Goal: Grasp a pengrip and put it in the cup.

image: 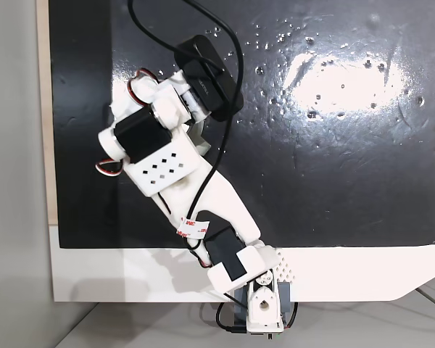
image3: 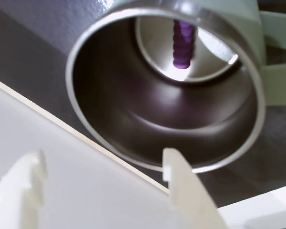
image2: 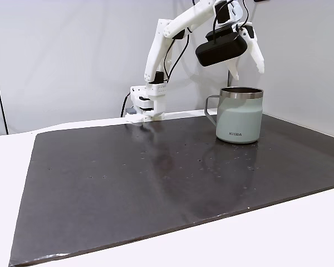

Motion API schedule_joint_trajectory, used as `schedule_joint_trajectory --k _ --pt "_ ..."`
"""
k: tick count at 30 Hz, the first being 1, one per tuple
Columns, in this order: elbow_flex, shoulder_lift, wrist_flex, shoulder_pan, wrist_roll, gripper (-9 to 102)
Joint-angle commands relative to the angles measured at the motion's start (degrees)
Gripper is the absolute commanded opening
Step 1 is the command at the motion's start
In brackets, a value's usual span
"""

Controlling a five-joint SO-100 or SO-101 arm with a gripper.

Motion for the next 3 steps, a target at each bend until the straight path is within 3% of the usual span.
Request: schedule_joint_trajectory --k 1,3 --pt "-3.69 2.72 0.88 0.97 -0.88 29" --pt "-3.52 2.99 0.88 1.32 -0.88 29"
